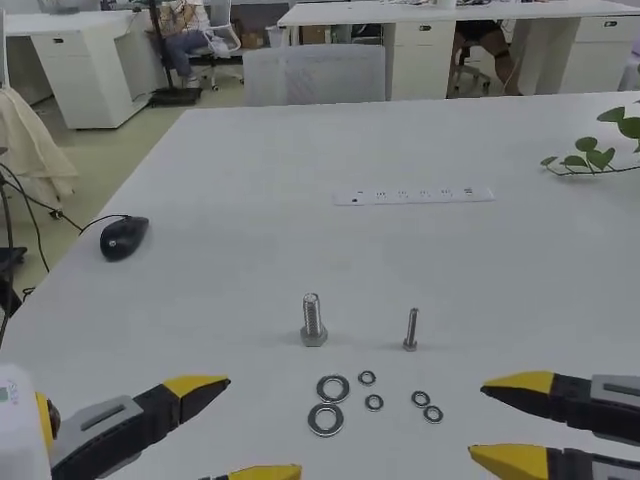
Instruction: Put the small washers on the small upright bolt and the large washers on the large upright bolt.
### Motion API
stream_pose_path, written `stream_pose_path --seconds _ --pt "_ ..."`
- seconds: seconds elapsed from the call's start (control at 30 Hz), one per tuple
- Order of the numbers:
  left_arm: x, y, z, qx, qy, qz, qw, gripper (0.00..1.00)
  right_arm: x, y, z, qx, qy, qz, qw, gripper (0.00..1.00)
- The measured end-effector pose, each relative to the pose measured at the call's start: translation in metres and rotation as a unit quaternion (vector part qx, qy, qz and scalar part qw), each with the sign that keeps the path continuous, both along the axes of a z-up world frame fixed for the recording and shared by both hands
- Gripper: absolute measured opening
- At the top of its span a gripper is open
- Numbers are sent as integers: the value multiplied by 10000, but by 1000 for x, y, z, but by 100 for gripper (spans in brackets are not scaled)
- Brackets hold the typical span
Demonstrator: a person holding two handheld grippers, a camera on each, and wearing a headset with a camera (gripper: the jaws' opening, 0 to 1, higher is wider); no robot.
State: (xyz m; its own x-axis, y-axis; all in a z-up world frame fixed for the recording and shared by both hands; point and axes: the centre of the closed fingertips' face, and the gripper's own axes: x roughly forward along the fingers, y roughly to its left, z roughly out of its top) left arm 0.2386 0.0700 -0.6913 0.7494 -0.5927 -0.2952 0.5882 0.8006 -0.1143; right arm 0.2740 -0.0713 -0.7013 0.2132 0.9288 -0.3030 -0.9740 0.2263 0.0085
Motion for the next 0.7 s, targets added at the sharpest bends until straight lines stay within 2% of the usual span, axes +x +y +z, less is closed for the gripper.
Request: stream_pose_path --seconds 0.7 --pt "1 0 1 -14 -5 -4 10000 56 1 -2 -1 -72 -36 -23 10000 33"
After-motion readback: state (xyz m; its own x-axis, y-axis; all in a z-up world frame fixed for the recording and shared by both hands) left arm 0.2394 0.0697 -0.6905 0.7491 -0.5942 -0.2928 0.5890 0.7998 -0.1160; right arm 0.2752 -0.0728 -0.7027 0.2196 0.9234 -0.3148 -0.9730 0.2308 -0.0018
